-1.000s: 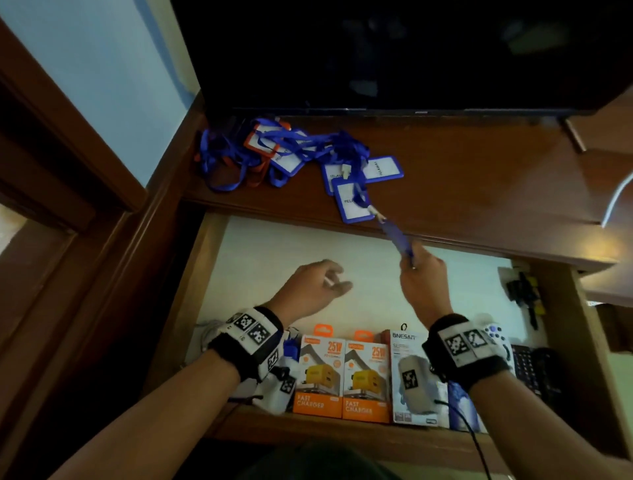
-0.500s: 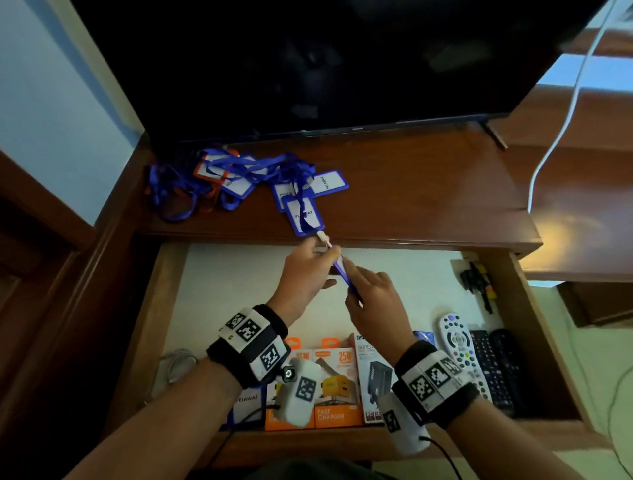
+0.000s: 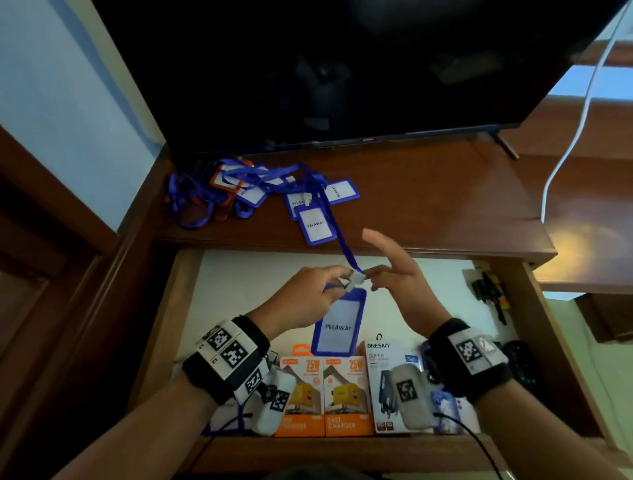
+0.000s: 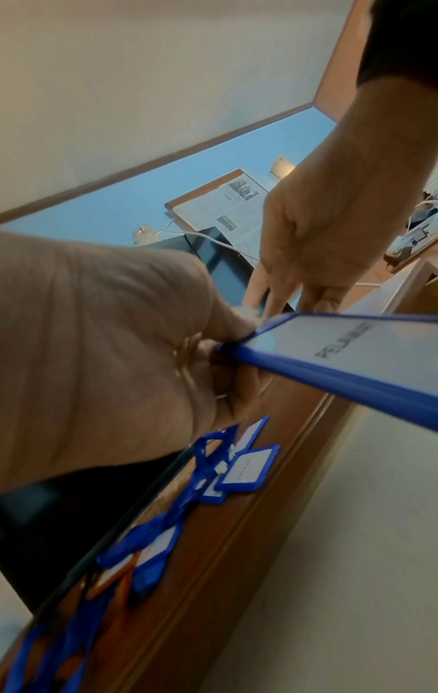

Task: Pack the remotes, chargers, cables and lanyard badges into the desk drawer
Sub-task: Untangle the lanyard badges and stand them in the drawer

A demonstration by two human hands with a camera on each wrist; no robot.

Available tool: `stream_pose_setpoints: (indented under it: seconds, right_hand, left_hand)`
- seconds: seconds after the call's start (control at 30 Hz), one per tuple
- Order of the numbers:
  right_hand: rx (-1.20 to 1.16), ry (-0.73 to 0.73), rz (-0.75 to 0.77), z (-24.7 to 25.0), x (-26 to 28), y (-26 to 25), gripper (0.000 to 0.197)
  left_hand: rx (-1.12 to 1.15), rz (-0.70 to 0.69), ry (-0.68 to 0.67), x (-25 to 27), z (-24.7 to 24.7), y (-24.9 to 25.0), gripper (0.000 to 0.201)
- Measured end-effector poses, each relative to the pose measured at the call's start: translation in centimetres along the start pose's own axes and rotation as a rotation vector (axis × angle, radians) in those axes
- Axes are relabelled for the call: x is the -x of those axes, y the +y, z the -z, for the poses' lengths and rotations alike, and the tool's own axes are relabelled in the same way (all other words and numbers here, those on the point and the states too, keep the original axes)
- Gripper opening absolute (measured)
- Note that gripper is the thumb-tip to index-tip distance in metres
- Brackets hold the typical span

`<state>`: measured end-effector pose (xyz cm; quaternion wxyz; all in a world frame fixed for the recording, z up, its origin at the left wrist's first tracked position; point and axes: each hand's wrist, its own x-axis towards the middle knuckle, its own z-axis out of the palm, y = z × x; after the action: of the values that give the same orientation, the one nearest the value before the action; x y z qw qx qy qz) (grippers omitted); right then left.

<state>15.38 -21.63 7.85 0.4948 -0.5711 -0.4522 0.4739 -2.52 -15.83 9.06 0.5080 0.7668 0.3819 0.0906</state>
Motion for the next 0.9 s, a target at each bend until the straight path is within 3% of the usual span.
stream_pose_setpoints:
  seconds: [0.07, 0.17, 0.23, 0.37, 0.53, 0.67, 0.73, 0.83, 0.9]
  right_hand:
    - [-0.042, -0.128, 0.034, -0.3, -0.8, -0.7, 0.080]
    - [-0.121, -0.227, 0.052, -1.7, -1.7, -0.8, 0.060]
    - [-0.148, -0.172, 0.020, -2.9, -2.1, -0.5, 0.042]
    - [0.031, -0.047, 0.058, -3.5, -2.7, -0.1, 0.011]
    - [0.296, 0.235, 0.242, -2.2, -1.5, -0.7, 0.026]
    - [0.539, 0.442, 0.348, -0.8, -0.3, -1.2, 0.018]
    - [0.537, 0.513, 0.353, -0.3, 0.4, -1.2, 0.014]
    - [0.416, 0.458, 0.340, -0.2, 1.3, -1.1, 0.009]
    - [0.300, 0.385, 0.252, -0.3, 1.7, -1.0, 0.011]
  left_hand:
    - [0.021, 0.001, -0.071, 0.7, 0.9, 0.5, 0.032]
    - [0.092, 0.000, -0.112, 1.7, 2.2, 0.8, 0.037]
    - [0.183, 0.005, -0.099, 2.2, 3.2, 0.8, 0.033]
    - [0.355, 0.019, -0.012, 2.9, 5.1, 0.0, 0.031]
    - [0.419, -0.020, 0.073, 2.9, 5.6, -0.9, 0.035]
    - [0.562, -0.037, 0.103, 2.1, 4.5, -1.0, 0.032]
    - [0.641, -0.049, 0.134, 1.5, 3.9, -0.6, 0.031]
    - [0.758, -0.059, 0.207, 0.3, 2.5, 0.3, 0.029]
    - [0.815, -0.038, 0.265, -0.5, 1.3, 1.1, 0.026]
